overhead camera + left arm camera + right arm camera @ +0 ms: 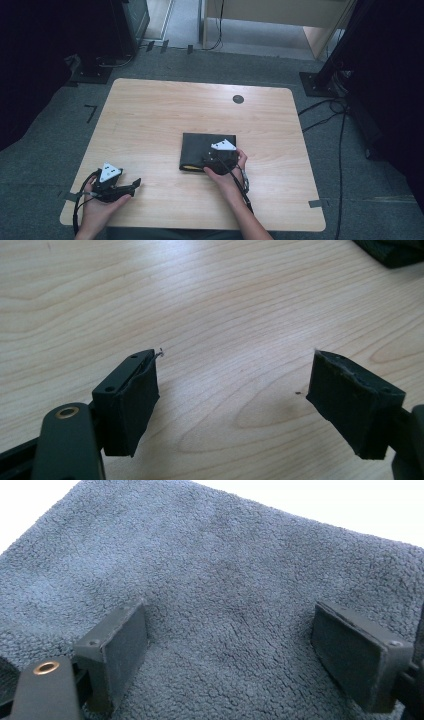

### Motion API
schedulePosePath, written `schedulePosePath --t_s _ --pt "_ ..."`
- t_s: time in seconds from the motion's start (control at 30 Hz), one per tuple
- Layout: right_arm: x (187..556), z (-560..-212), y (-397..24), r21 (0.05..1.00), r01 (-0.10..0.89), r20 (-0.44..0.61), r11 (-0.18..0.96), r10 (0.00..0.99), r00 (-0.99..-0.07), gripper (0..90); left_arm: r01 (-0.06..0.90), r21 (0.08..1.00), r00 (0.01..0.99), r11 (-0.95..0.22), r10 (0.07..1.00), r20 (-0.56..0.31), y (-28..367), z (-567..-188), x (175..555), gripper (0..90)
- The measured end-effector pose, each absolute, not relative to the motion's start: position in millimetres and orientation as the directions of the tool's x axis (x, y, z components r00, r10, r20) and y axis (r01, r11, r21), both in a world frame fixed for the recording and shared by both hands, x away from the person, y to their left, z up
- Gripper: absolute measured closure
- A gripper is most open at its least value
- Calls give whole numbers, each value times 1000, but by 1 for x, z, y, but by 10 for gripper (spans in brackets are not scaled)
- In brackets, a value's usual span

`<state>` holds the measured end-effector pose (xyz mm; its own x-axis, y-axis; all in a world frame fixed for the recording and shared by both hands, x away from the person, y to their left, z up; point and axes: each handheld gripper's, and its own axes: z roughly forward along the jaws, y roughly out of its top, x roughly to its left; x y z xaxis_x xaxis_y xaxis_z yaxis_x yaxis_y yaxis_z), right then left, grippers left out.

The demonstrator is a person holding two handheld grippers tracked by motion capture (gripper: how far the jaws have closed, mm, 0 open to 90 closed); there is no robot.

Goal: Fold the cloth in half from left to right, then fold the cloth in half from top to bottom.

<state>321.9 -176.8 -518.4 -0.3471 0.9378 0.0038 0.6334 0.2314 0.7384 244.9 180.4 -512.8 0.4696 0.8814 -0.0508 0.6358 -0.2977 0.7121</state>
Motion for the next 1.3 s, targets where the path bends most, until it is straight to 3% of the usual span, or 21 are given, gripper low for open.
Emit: schedulePosePath --t_s 0.33,0.77,1.0,1.3 --pt "358 -518 -172 738 635 4 228 940 -341 146 621 704 475 -344 880 12 174 -516 242 197" --pt "376 -518 -169 744 632 7 218 943 -333 145 616 714 468 -332 884 8 173 -518 243 178" --pt "365 -511 -177 742 641 57 196 934 -352 143 616 713 469 -335 883 9 173 -518 243 178" --pt "322 -487 -215 760 612 54 218 917 -394 103 617 713 466 -332 885 9 173 -518 243 178"
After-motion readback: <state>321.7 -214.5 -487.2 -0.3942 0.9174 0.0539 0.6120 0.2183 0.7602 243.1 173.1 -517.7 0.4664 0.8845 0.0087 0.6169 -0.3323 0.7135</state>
